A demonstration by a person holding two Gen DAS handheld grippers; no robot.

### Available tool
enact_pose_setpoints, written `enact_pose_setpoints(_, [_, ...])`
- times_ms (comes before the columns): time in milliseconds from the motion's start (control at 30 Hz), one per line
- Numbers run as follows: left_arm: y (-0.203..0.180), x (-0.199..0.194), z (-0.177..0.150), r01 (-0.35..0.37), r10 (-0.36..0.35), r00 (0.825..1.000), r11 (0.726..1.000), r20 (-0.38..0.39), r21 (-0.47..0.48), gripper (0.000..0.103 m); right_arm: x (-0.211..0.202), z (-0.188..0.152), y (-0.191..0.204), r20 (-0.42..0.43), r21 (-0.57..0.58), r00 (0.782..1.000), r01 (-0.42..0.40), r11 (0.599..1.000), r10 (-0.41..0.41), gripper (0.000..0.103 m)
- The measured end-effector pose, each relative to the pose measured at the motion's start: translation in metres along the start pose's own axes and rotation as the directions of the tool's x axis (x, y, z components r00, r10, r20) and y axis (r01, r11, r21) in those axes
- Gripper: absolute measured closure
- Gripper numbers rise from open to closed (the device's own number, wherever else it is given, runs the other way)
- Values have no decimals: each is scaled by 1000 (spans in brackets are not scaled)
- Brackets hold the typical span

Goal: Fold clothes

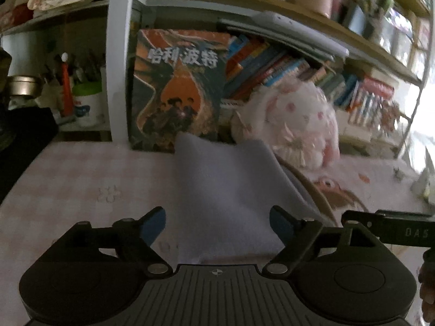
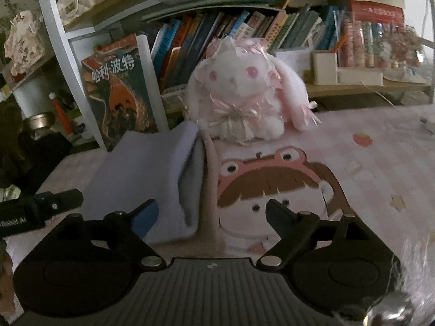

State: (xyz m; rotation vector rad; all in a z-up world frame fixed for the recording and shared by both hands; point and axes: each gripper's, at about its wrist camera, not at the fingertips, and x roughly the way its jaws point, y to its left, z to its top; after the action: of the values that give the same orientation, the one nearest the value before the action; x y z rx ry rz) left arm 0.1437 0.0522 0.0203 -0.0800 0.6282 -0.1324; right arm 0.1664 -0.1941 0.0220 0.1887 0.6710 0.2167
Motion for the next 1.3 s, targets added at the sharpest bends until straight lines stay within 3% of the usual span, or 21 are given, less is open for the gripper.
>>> enact_pose_setpoints(167, [-10,-14,-14,-23,23,1000,999,-7,22,9,-17,-21,10,-5,-44,999,54,998,-54,5])
enact_pose_setpoints(467, [-17,-24,-30,-21,24,998,998,-61,58,7,-36,-49,21,3,-79,994,106,991,-106,1])
enact_pose_setpoints(1300, [-13,-32,-43,-88,91,995,995,-52,56,1,-39,-59,32,-15,-80,993,119,990,-120,0])
